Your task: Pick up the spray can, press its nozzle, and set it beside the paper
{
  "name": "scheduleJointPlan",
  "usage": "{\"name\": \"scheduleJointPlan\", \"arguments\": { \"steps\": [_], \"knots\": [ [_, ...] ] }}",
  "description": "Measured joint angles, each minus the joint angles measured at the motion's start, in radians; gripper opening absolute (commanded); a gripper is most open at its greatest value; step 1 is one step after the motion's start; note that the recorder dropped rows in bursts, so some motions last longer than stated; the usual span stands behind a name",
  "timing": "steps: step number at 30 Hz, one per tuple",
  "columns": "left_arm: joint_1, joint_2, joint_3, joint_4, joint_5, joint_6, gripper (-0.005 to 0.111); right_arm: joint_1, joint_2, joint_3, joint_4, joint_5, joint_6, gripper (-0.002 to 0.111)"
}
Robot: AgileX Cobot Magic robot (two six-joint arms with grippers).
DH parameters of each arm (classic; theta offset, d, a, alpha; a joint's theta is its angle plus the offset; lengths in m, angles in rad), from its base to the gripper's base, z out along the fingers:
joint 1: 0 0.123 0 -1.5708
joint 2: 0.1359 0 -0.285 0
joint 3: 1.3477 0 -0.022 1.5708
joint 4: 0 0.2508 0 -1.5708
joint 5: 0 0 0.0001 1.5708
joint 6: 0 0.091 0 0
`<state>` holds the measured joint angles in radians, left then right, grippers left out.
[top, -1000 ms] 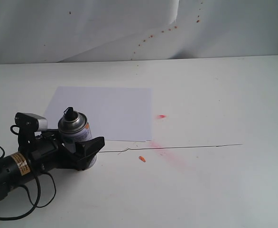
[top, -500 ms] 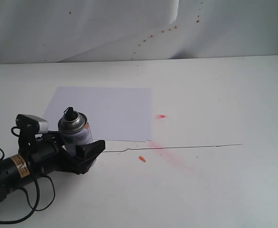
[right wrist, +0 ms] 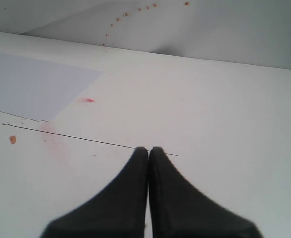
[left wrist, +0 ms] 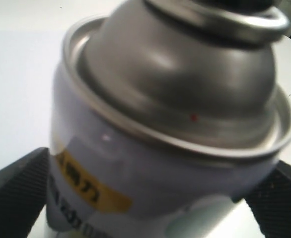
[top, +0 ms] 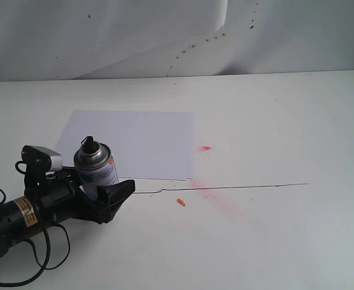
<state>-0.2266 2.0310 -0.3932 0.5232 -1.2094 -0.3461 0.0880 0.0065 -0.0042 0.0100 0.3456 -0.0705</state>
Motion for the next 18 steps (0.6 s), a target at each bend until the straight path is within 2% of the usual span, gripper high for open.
{"name": "scheduleJointPlan", "arguments": {
  "steps": [18],
  "knots": [
    [0.000, 0.000, -0.014, -0.002, 0.000, 0.000, 0.094, 0.000, 0.000, 0.000, 0.000, 0.000, 0.000, 0.000]
  ]
}}
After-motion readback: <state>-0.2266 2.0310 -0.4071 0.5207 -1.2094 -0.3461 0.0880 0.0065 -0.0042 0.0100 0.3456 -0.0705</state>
